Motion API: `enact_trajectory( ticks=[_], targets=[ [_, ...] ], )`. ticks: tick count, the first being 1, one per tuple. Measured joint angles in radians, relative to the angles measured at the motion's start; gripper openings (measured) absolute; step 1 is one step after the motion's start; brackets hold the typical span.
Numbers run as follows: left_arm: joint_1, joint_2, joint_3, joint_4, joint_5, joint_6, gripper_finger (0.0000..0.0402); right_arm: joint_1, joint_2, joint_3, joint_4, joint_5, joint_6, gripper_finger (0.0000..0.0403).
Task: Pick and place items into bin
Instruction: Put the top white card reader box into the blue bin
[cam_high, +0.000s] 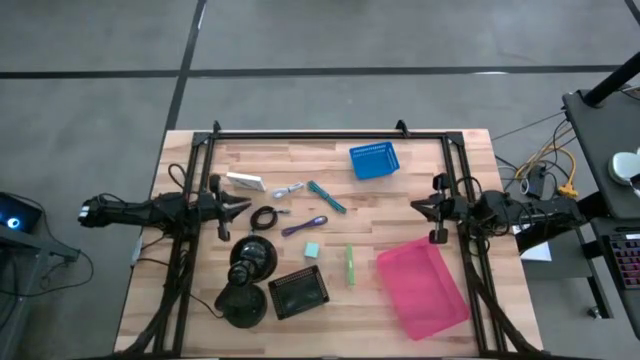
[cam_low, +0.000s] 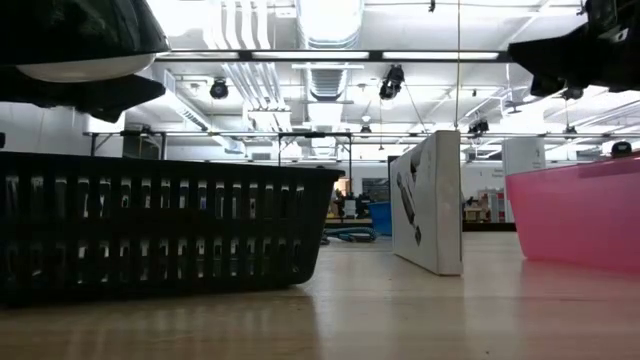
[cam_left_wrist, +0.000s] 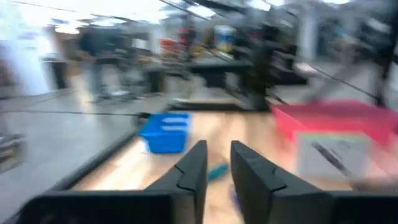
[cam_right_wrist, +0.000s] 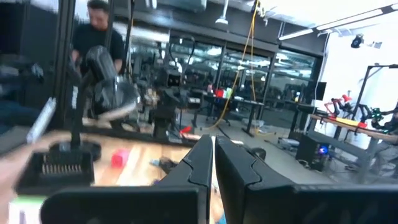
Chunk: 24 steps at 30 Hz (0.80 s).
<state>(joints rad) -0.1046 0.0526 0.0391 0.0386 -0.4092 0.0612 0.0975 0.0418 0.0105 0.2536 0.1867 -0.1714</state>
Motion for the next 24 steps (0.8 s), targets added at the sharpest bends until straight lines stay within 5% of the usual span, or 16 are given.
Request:
enact_trajectory(
  ticks=[3,10,24],
  targets=[
    [0.001,-0.001,0.0,0.021,-0.057,0.017,0.0106,0.0,0.001,0.0,0.009,0.0,-0.015,0.0009],
    [0.0,0.004,0.0,0.104,-0.016,0.023,0.0171,0.0,0.003,0.0,0.016,0.035,-0.117,0.0009],
    [0.0,0.131,0.083,0.11,0.019,0.03,0.018,0.0,0.02,0.0,0.005,0.108,-0.036,0.0009]
  ],
)
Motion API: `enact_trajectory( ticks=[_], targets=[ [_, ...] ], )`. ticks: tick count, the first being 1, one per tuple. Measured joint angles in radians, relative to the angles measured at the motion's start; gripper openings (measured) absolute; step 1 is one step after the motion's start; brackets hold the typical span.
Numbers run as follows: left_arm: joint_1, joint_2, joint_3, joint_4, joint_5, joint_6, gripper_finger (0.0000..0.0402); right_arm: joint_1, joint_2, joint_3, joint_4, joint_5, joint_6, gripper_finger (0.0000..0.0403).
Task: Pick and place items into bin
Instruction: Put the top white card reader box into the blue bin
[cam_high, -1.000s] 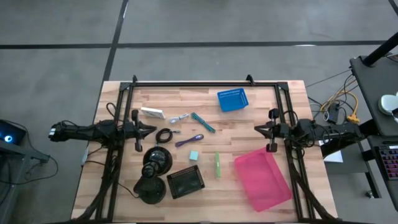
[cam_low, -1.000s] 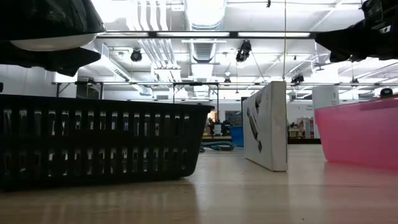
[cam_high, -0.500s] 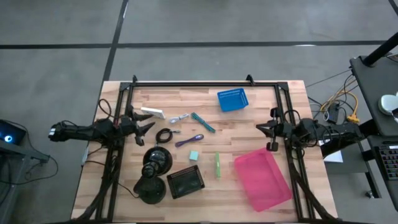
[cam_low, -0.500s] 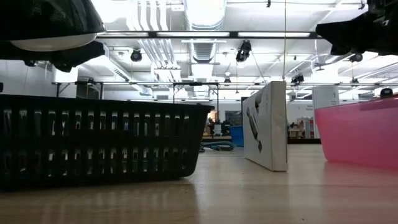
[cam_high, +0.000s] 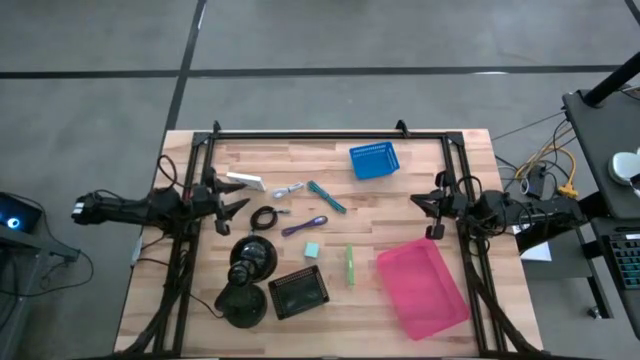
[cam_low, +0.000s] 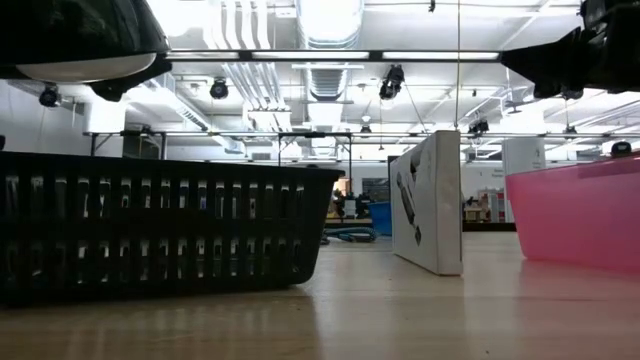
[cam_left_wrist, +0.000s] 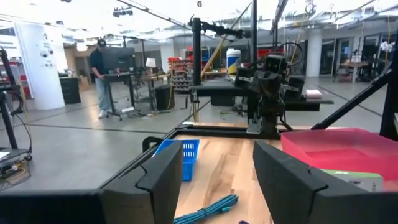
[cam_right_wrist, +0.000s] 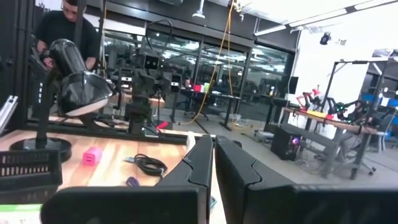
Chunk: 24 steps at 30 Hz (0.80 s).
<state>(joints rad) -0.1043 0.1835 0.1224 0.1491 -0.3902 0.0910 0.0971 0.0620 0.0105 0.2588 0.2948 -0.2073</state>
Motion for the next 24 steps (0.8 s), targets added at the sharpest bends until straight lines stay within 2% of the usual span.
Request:
enact_trajectory(
  ticks=[5,17,24],
  targets=[
    [0.0,0.076,0.041,0.0,0.0,0.005,0.018,0.0,0.0,0.0,-0.037,0.002,0.05,0.0018],
    [0.0,0.241,0.129,0.001,-0.031,-0.026,0.018,0.001,0.0,0.0,-0.171,-0.003,0.101,0.0117],
    [0.0,0.412,0.25,-0.01,-0.044,-0.036,0.018,0.001,0.0,0.0,-0.165,-0.004,0.03,0.0129]
  ],
)
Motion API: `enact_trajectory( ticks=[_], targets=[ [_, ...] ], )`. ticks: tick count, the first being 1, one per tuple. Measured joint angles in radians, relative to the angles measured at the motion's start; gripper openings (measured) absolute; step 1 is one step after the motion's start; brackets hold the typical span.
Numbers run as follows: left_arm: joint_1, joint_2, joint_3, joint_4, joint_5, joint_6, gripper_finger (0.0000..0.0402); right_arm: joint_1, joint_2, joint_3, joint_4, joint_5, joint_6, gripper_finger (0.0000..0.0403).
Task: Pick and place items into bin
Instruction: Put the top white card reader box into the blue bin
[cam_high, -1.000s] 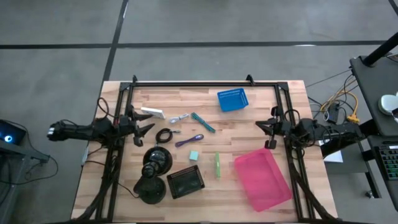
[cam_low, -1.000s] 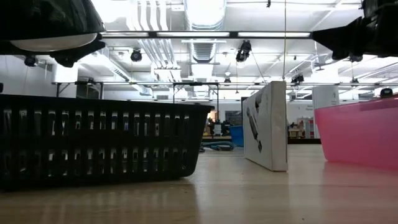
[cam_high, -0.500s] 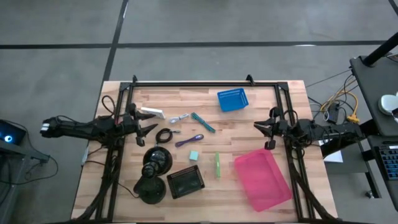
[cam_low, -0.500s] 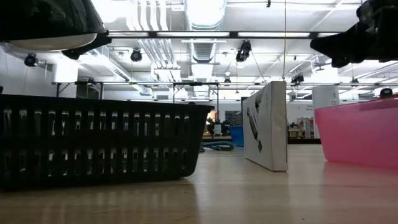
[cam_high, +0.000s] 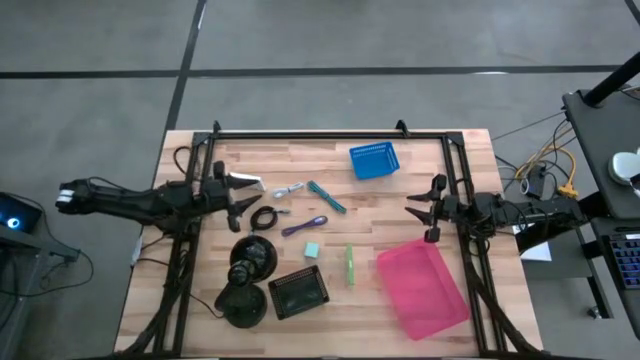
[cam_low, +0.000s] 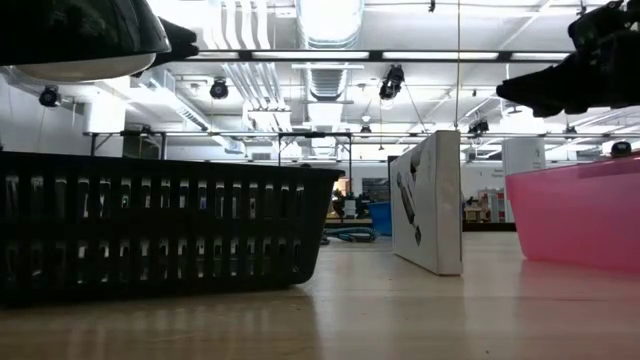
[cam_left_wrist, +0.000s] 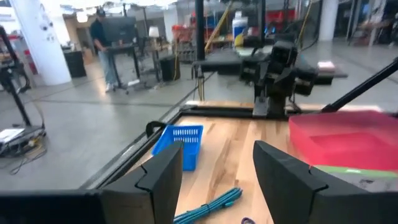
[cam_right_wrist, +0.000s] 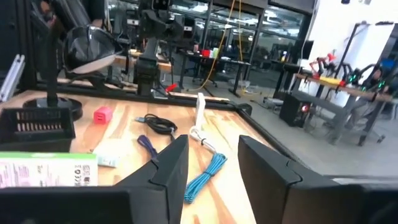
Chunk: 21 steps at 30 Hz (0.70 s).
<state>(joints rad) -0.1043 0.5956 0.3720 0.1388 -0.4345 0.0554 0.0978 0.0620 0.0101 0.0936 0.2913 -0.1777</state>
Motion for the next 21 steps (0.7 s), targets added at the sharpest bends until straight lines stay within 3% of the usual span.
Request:
enact_trajectory(
  ticks=[5,11,21],
  targets=[
    [0.022,0.168,0.119,-0.123,-0.012,-0.018,0.018,0.0,-0.001,0.0,0.035,0.0,-0.088,0.0121],
    [0.067,0.332,0.315,-0.451,-0.013,-0.023,0.018,0.0,0.0,0.0,0.036,-0.001,-0.088,0.0111],
    [0.159,0.401,0.559,-0.681,-0.012,0.065,0.018,0.0,-0.001,0.0,0.047,-0.001,-0.127,0.0105]
  ],
)
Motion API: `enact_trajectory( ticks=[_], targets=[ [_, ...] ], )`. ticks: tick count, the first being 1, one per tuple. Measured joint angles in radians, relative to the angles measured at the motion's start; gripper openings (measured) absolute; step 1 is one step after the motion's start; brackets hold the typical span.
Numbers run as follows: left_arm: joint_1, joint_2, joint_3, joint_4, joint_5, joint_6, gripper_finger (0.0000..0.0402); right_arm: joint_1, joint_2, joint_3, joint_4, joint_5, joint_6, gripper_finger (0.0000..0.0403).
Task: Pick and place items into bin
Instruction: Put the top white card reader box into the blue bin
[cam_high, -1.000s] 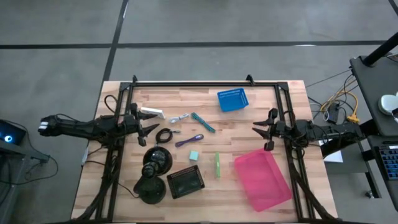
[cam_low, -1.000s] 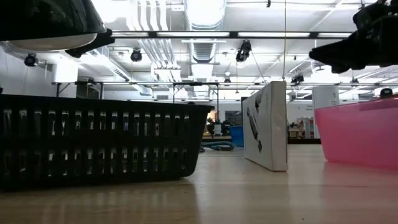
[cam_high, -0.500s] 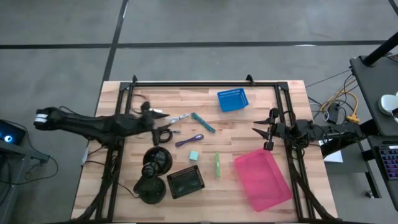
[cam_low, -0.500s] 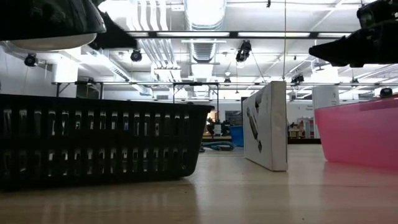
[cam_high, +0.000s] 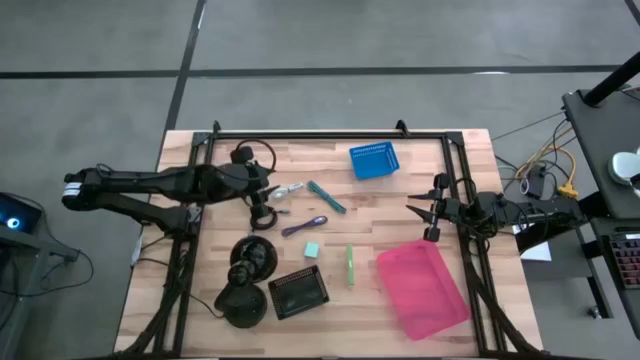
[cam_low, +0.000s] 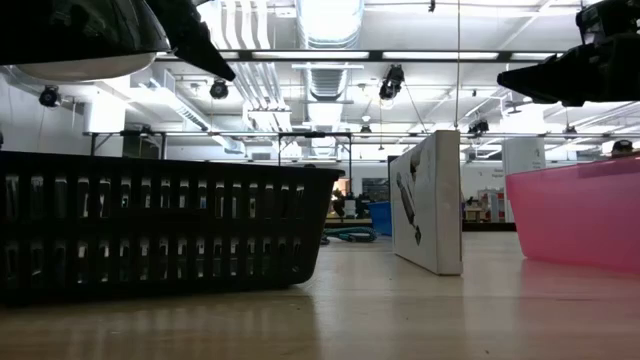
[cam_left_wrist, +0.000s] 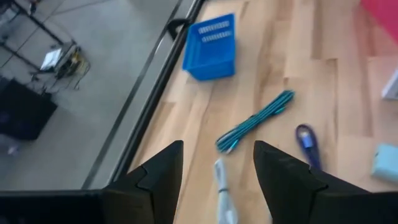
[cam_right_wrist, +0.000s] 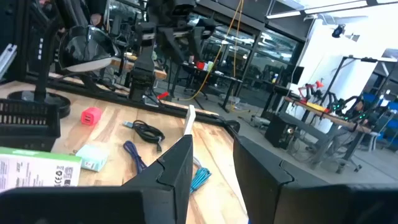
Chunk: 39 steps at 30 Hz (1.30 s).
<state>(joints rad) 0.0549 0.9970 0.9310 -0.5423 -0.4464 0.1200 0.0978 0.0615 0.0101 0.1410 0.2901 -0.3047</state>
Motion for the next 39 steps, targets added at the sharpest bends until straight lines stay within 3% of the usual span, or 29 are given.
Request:
enact_trajectory(
  ticks=[5,13,17,29,39],
  targets=[
    [0.117,-0.009,0.049,-0.162,0.013,0.001,0.018,0.0,0.0,0.0,0.0,0.0,-0.003,0.0106],
    [0.332,0.018,0.046,-0.283,0.234,0.026,0.018,0.0,0.0,0.0,0.0,0.0,-0.016,0.0098],
    [0.392,0.061,0.046,-0.313,0.256,0.074,0.018,0.0,0.0,0.0,-0.003,-0.002,-0.02,0.01],
    [0.424,0.311,0.085,-0.417,0.265,0.175,0.018,-0.001,0.0,0.0,-0.003,-0.002,-0.022,0.0116],
    [0.429,0.413,0.11,-0.454,0.256,0.237,0.018,0.0,0.001,0.0,-0.007,-0.001,-0.022,0.0109]
  ],
)
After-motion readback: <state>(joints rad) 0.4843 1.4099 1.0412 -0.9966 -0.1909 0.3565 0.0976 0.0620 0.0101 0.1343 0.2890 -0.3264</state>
